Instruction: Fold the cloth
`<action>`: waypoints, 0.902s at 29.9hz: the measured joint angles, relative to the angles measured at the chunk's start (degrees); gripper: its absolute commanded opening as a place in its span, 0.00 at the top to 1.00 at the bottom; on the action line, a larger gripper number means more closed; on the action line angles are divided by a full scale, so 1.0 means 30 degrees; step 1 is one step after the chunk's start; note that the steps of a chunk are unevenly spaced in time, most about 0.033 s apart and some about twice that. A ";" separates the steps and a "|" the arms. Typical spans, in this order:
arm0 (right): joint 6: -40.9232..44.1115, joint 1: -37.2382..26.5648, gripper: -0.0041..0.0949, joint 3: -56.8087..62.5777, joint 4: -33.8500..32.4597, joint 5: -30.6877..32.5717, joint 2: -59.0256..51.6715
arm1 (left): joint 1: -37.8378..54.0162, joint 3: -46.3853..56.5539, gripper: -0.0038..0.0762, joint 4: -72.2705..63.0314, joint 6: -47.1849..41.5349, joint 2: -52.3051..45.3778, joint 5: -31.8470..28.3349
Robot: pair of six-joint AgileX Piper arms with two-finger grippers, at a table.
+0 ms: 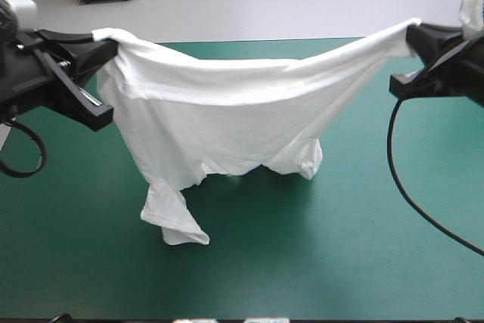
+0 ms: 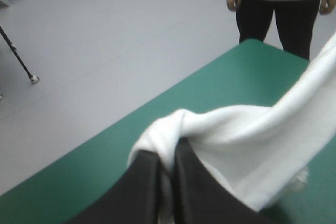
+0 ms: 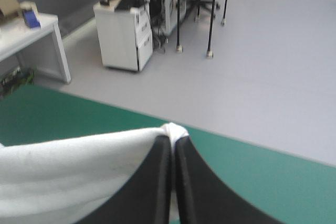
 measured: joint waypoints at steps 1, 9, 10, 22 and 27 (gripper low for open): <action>-0.0041 0.0000 0.97 -0.0384 -0.0044 -0.0396 0.0091 | 0.0000 -0.0426 0.96 0.0076 0.0032 0.0000 -0.0101; -0.0357 0.0000 0.97 -0.3845 -0.0262 -0.3818 0.1271 | 0.0000 -0.1497 0.96 -0.0333 0.0801 0.0016 -0.2827; -0.0412 0.0000 0.97 -0.4263 -0.0282 -0.4041 0.1462 | 0.0000 -0.1497 0.96 -0.0381 0.0841 0.0016 -0.3236; -0.0179 0.0000 0.98 -0.6991 -0.0860 -0.4919 0.5690 | 0.0210 -0.1620 0.96 0.3257 -0.1962 0.3190 -0.7786; 0.0797 -0.0157 0.98 -0.8550 -0.2484 -0.5401 0.8340 | 0.2361 -0.2811 0.96 0.3137 -0.3300 0.6269 -1.1235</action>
